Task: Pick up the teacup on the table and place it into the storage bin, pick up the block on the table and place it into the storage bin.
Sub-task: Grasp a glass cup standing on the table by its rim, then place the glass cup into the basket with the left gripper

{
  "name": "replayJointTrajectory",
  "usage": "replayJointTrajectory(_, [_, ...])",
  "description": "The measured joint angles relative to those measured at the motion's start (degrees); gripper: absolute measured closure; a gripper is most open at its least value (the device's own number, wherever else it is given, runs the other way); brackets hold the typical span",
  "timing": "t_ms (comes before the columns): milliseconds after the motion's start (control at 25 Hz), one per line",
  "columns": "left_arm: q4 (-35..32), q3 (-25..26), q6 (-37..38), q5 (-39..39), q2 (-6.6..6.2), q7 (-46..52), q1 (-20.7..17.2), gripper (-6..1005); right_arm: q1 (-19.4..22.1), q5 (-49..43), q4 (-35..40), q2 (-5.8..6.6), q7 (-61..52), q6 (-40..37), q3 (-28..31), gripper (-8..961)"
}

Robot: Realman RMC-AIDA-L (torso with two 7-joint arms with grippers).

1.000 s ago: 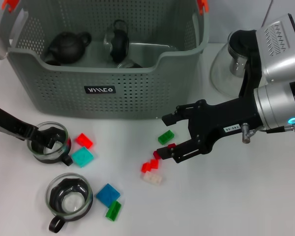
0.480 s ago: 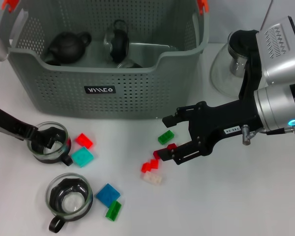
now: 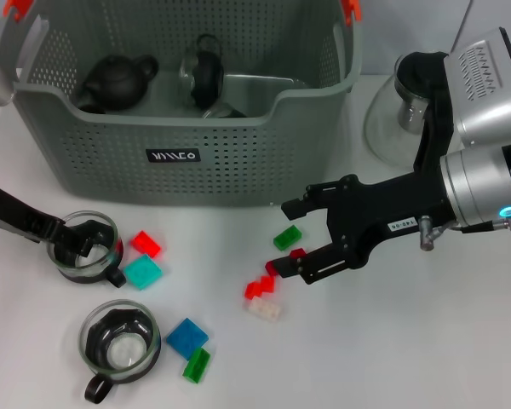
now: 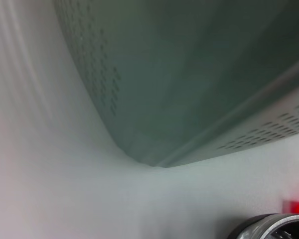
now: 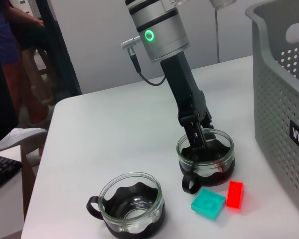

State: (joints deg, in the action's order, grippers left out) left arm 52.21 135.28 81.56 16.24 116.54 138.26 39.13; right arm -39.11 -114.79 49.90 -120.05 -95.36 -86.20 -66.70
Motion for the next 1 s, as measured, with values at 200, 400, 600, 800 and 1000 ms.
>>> replayJointTrajectory(200, [0.0,0.0,0.0,0.0,0.00,0.1,0.0,164,0.0,0.0,0.0,0.00,0.0,0.2,0.0,37])
replayJointTrajectory(400, [0.0,0.0,0.4,-0.3,0.00,0.1,0.2,181,0.0,0.0,0.0,0.00,0.0,0.2,0.0,37])
replayJointTrajectory(600, [0.0,0.0,0.2,-0.5,0.00,0.1,0.3,339,0.0,0.0,0.0,0.00,0.0,0.2,0.0,37])
replayJointTrajectory(800, [0.0,0.0,0.1,-0.5,0.00,0.1,0.3,570,0.0,0.0,0.0,0.00,0.1,0.2,0.1,37])
replayJointTrajectory(1000, [0.2,0.2,0.0,-0.5,-0.05,0.1,0.3,771,0.0,0.0,0.0,0.00,0.1,0.3,0.1,37])
